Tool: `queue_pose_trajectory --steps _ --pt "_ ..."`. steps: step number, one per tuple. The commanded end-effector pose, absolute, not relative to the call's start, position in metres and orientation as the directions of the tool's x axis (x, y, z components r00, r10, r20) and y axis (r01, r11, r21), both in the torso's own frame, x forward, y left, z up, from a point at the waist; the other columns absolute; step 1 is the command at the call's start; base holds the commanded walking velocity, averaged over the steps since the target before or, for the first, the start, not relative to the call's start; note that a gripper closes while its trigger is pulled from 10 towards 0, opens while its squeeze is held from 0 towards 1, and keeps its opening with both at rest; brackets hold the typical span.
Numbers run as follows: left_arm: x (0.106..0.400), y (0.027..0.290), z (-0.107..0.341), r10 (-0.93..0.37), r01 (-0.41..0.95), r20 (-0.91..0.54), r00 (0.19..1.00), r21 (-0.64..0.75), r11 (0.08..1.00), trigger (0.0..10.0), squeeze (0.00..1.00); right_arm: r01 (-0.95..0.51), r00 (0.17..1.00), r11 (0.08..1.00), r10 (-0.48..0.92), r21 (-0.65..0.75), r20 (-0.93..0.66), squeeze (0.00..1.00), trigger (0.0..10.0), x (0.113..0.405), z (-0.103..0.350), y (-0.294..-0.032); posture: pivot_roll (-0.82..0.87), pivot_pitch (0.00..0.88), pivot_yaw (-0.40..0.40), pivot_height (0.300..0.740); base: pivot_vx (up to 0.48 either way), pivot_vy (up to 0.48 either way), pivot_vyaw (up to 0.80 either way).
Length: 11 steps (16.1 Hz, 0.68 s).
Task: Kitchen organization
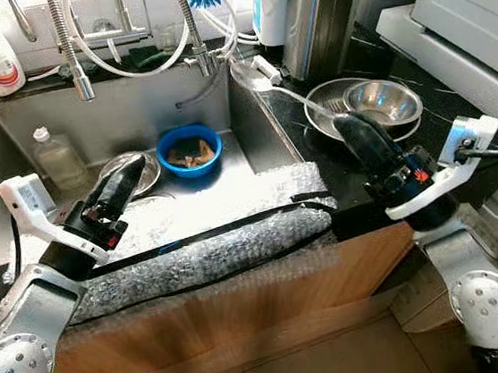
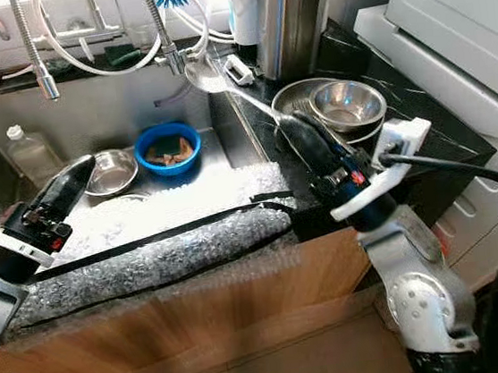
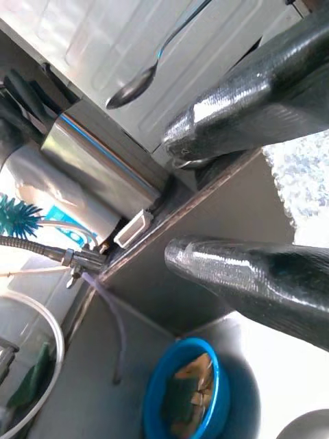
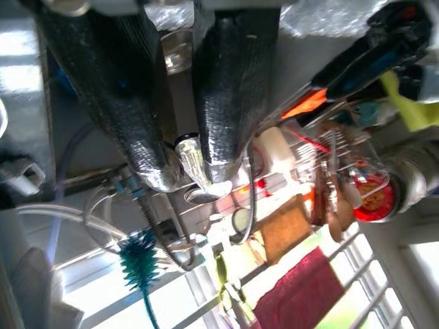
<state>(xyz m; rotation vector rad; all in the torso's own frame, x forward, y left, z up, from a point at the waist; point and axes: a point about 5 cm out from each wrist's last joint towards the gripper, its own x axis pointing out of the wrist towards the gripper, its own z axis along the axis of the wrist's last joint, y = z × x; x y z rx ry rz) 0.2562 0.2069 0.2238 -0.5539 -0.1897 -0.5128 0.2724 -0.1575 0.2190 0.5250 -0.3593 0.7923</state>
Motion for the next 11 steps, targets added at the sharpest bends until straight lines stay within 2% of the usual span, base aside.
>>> queue_pose_trajectory --steps 1,4,11 --pt "0.254 0.199 0.229 -0.441 0.547 0.325 0.837 -0.465 0.696 10.0 0.00 -0.810 0.582 0.505 0.625 0.298 0.521 0.00 10.0 0.262 0.223 -0.152 0.06 0.119 -0.051 0.740 0.000 0.000 0.00" --pt "0.247 0.184 0.231 -0.516 0.616 0.341 0.786 -0.503 0.606 10.0 0.00 -0.851 0.525 0.430 0.687 0.301 0.503 0.00 10.0 0.250 0.218 -0.144 0.05 0.114 -0.048 0.740 0.000 0.000 0.00" --pt "0.240 0.160 0.233 -0.629 0.703 0.359 0.690 -0.537 0.465 10.0 0.00 -0.874 0.483 0.367 0.734 0.319 0.478 0.00 10.0 0.242 0.209 -0.142 0.05 0.101 -0.047 0.740 0.000 0.000 0.00"
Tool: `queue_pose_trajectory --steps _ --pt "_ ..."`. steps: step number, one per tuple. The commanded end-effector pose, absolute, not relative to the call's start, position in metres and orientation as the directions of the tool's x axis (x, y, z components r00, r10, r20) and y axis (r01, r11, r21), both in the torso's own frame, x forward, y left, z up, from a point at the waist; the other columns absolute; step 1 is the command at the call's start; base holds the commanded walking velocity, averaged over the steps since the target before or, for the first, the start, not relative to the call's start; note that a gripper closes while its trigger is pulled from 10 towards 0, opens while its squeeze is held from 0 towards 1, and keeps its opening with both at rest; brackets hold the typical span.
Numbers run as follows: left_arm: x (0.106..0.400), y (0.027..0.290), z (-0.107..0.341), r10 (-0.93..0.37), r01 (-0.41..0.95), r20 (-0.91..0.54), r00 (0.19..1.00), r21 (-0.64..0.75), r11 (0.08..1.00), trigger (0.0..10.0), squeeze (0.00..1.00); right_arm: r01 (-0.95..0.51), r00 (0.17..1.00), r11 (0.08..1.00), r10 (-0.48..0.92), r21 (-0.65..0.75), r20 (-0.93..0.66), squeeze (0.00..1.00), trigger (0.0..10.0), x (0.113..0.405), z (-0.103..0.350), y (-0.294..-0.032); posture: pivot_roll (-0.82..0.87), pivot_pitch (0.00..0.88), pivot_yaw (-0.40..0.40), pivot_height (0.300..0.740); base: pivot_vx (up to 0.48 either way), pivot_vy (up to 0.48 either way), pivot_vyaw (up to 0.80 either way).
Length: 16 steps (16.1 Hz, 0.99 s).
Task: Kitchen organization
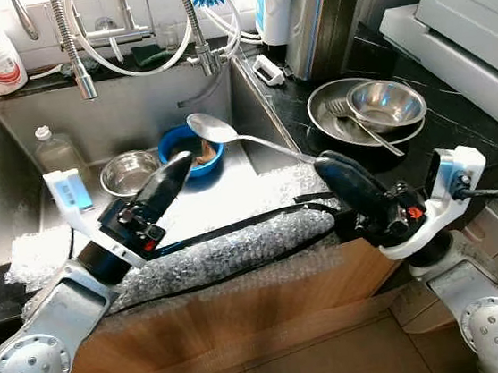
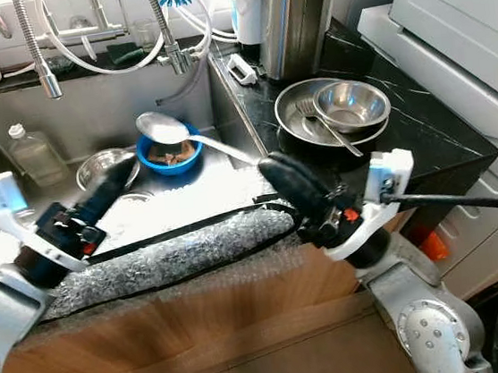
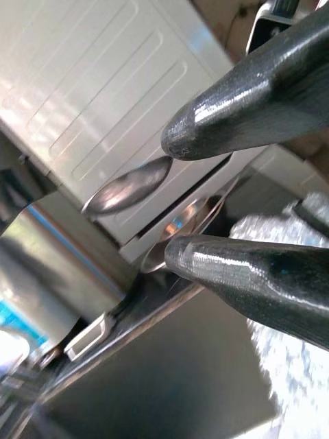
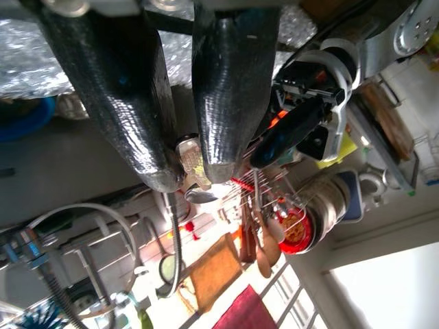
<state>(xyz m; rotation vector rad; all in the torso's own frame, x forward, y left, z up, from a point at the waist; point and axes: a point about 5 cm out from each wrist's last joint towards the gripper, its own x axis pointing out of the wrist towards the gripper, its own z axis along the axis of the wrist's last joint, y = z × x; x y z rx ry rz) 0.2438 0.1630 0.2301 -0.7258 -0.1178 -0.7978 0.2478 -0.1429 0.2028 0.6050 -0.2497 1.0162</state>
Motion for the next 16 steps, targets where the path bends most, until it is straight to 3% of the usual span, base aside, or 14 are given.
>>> queue_pose_trajectory --steps 1,8,16 --pt "0.239 0.156 0.233 -0.651 0.716 0.354 0.672 -0.536 0.447 10.0 0.00 -0.877 0.476 0.357 0.739 0.323 0.476 0.00 10.0 0.241 0.208 -0.141 0.05 0.099 -0.046 0.740 0.000 0.000 0.00" --pt "0.248 0.160 0.236 -0.598 0.687 0.365 0.714 -0.527 0.499 10.0 0.00 -0.889 0.446 0.354 0.815 0.290 0.371 0.00 10.0 0.235 0.193 -0.135 0.05 0.117 -0.051 0.740 0.000 0.000 0.00" --pt "0.250 0.154 0.237 -0.593 0.679 0.352 0.724 -0.513 0.524 10.0 0.00 -0.904 0.413 0.323 0.828 0.280 0.378 0.00 10.0 0.232 0.194 -0.128 0.05 0.127 -0.048 0.740 0.000 0.000 0.00"
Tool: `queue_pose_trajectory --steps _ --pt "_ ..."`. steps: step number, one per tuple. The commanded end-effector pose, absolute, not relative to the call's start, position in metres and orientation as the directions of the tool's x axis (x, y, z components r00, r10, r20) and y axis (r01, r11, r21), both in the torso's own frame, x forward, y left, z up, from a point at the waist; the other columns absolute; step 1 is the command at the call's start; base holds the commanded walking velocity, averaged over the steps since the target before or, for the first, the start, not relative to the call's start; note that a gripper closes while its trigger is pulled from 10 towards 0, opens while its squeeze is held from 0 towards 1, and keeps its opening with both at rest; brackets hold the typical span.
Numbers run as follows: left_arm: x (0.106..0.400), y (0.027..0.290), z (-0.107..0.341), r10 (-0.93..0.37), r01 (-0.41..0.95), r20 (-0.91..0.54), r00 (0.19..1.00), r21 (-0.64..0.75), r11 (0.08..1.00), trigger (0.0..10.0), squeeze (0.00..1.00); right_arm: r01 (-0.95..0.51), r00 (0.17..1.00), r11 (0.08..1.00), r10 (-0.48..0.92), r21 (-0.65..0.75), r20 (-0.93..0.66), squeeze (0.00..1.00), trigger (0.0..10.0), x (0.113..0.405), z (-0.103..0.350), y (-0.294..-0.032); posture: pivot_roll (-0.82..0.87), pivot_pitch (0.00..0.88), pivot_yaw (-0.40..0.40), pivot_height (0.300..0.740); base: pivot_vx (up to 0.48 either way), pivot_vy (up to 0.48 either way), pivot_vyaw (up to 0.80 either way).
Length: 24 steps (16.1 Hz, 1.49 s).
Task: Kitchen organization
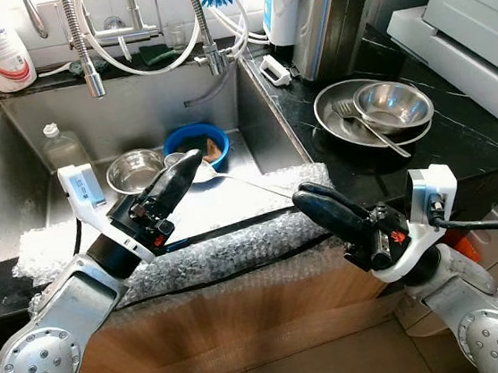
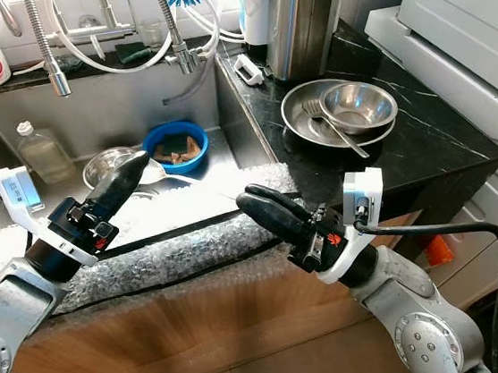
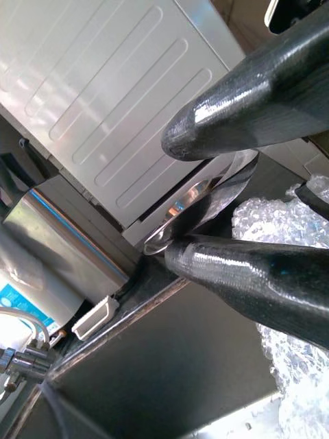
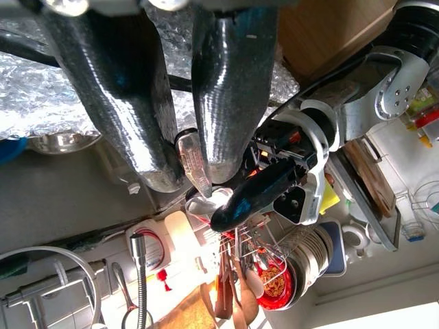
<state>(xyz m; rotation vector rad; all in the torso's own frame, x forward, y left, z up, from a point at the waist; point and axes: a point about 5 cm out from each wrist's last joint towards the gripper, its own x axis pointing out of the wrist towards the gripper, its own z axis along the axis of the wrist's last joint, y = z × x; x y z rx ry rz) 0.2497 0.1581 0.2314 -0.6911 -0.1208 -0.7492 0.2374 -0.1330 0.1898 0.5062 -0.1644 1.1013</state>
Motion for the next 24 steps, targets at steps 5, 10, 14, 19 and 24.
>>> queue_pose_trajectory --steps 5,10,14,19,24 --pt "0.255 0.157 0.235 -0.553 0.645 0.342 0.759 -0.513 0.567 0.0 0.00 -0.906 0.409 0.322 0.832 0.274 0.375 0.00 10.0 0.232 0.193 -0.127 0.05 0.131 -0.045 0.740 0.000 0.000 0.00" --pt "0.256 0.159 0.234 -0.542 0.637 0.345 0.766 -0.513 0.575 0.0 0.00 -0.906 0.410 0.326 0.836 0.271 0.364 0.00 10.0 0.232 0.192 -0.125 0.06 0.131 -0.045 0.740 0.000 0.000 0.00" --pt "0.257 0.161 0.235 -0.520 0.627 0.356 0.777 -0.517 0.583 0.0 0.00 -0.902 0.421 0.342 0.833 0.264 0.359 0.00 10.0 0.235 0.192 -0.125 0.06 0.131 -0.047 0.740 0.000 0.000 0.00" --pt "0.260 0.169 0.239 -0.460 0.601 0.388 0.799 -0.550 0.580 0.0 0.00 -0.891 0.444 0.362 0.821 0.274 0.358 1.00 10.0 0.239 0.191 -0.126 0.06 0.131 -0.047 0.740 0.000 0.000 0.00" --pt "0.264 0.180 0.245 -0.369 0.561 0.424 0.827 -0.593 0.577 0.0 0.00 -0.875 0.477 0.399 0.808 0.274 0.345 1.00 10.0 0.242 0.189 -0.125 0.06 0.129 -0.049 0.740 0.000 0.000 0.00"
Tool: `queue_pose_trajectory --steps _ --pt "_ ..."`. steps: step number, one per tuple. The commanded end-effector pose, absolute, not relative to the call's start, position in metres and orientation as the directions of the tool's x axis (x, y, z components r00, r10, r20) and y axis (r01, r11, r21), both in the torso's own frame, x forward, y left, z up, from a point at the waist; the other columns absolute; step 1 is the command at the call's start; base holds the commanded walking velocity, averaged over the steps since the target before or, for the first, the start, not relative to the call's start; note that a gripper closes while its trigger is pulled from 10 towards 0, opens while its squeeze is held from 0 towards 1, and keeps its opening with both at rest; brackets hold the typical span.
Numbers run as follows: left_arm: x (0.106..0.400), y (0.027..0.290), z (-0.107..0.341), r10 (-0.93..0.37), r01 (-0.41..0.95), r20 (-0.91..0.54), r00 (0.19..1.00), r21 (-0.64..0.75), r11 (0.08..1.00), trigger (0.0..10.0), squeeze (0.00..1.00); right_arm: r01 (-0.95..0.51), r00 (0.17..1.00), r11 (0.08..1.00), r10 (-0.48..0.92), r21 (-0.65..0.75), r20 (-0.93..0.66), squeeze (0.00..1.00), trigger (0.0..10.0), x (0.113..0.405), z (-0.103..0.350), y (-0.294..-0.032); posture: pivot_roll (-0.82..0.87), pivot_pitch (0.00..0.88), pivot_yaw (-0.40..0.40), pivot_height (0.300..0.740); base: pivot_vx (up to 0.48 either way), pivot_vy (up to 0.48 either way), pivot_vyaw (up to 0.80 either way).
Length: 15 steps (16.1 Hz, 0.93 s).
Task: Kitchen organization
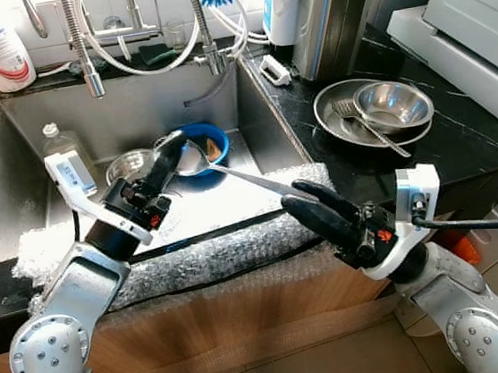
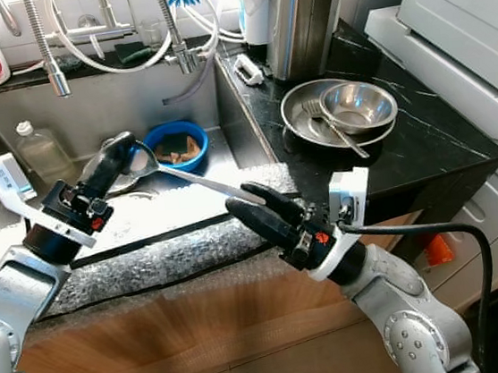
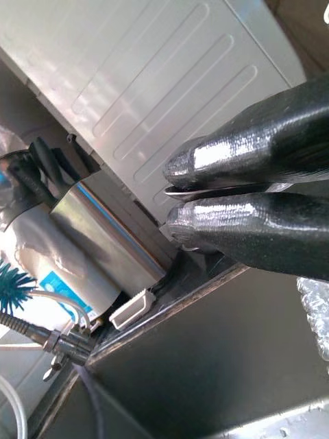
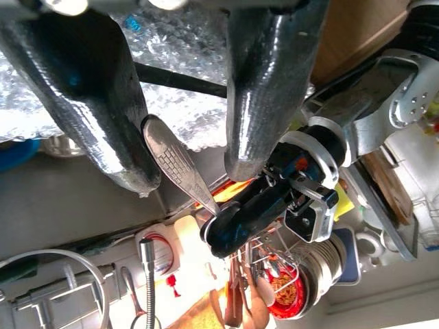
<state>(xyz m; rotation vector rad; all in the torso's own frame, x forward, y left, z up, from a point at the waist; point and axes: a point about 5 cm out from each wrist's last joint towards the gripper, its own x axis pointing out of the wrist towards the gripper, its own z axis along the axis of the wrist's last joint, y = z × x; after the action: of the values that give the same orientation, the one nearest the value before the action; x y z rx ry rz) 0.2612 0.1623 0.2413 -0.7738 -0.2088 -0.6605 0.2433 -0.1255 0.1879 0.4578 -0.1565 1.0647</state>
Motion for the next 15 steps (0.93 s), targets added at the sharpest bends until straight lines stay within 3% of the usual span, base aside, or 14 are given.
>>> queue_pose_trajectory --steps 1,7,9,10,11,12,15 --pt "0.265 0.185 0.246 -0.339 0.548 0.433 0.835 -0.605 0.578 0.0 0.00 -0.869 0.489 0.416 0.806 0.267 0.334 0.00 10.0 0.244 0.188 -0.126 0.06 0.128 -0.050 0.740 0.000 0.000 0.00" --pt "0.270 0.210 0.260 -0.155 0.515 0.508 0.847 -0.717 0.469 0.0 0.00 -0.842 0.538 0.476 0.784 0.256 0.310 0.00 10.0 0.250 0.185 -0.130 0.06 0.125 -0.049 0.740 0.000 0.000 0.00" --pt "0.271 0.215 0.260 -0.120 0.493 0.503 0.856 -0.722 0.486 0.0 0.00 -0.833 0.551 0.492 0.777 0.252 0.304 0.00 10.0 0.251 0.184 -0.132 0.06 0.124 -0.048 0.740 0.000 0.000 0.00" --pt "0.275 0.224 0.263 -0.031 0.408 0.478 0.878 -0.712 0.571 0.0 0.00 -0.812 0.582 0.531 0.758 0.240 0.293 0.00 10.0 0.255 0.184 -0.135 0.06 0.123 -0.051 0.740 0.000 0.000 0.00" --pt "0.276 0.226 0.264 -0.014 0.382 0.469 0.883 -0.703 0.599 0.0 0.00 -0.804 0.594 0.545 0.751 0.236 0.290 0.00 10.0 0.256 0.184 -0.136 0.06 0.123 -0.051 0.740 0.000 0.000 0.00" --pt "0.280 0.234 0.266 0.044 0.271 0.436 0.899 -0.633 0.725 0.0 0.00 -0.758 0.652 0.612 0.707 0.226 0.273 0.00 10.0 0.262 0.182 -0.140 0.06 0.124 -0.050 0.740 0.000 0.000 0.00" --pt "0.280 0.254 0.271 0.161 0.088 0.440 0.884 -0.494 0.865 0.0 0.00 -0.707 0.706 0.686 0.665 0.175 0.245 0.00 10.0 0.264 0.179 -0.143 0.05 0.126 -0.050 0.740 0.000 0.000 0.00"
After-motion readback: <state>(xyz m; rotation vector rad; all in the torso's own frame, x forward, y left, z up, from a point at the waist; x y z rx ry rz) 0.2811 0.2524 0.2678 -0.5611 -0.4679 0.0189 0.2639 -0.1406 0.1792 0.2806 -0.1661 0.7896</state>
